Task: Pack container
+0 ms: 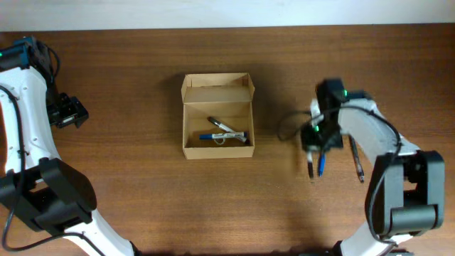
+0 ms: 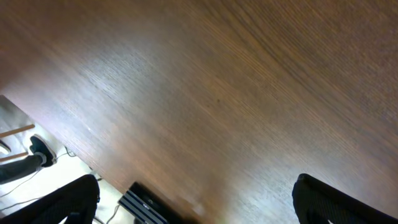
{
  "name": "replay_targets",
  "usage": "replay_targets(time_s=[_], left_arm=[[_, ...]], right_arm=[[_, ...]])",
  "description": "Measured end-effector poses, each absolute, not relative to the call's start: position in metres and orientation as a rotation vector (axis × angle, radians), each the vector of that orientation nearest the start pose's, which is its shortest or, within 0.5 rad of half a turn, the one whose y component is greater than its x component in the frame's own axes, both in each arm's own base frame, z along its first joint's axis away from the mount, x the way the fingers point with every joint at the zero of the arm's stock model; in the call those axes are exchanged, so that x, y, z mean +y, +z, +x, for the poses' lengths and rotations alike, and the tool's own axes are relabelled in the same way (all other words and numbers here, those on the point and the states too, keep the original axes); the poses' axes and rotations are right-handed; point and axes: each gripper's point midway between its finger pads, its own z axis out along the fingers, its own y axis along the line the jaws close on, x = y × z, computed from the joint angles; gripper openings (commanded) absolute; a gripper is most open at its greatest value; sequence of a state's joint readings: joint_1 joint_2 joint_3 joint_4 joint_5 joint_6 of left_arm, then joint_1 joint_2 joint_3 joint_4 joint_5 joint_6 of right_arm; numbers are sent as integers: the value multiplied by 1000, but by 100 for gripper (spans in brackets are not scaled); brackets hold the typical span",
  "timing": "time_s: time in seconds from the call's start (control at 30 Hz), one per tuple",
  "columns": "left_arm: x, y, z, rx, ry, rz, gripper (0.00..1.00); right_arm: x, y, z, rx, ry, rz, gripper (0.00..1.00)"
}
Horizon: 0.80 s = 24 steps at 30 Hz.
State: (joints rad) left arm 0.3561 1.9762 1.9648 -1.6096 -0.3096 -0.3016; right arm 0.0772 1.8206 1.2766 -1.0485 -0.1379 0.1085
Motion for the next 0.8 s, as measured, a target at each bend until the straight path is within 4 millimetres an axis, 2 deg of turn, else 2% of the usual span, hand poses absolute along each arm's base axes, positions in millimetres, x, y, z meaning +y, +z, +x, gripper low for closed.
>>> replay_targets(time_s=[0.03,0.07,0.1,0.2,0.3,0.4,0.47,0.57,0.67,0.8], left_arm=[[174,176,318,2993,489,-1009,100],[174,176,318,2994,490,-1009,100],[174,176,318,2994,491,-1009,100],[174,176,318,2995,487,-1009,100],[173,176,318,2995,485,-1010,100],[173,176,318,2995,485,-1010,100],[173,176,318,2995,485,-1010,100],[173,176,318,2995,484,-1010,100],[173,176,318,2995,485,-1010,100],[173,176,318,2995,485,-1010,100]], right_arm=[[52,62,324,3155,216,18,4],[66,92,346,3076,231,-75,4],[77,118,360,3016,239,-164,4],[121,192,392,2774,254,-464,4],[169,248,397,2533,252,-771,4],[215,279,384,2312,238,-1064,4],[242,282,368,2191,230,-1267,4],[271,271,352,2065,223,-1502,4],[292,243,347,1976,207,-1710,4],[303,190,355,1967,202,-1885,4]])
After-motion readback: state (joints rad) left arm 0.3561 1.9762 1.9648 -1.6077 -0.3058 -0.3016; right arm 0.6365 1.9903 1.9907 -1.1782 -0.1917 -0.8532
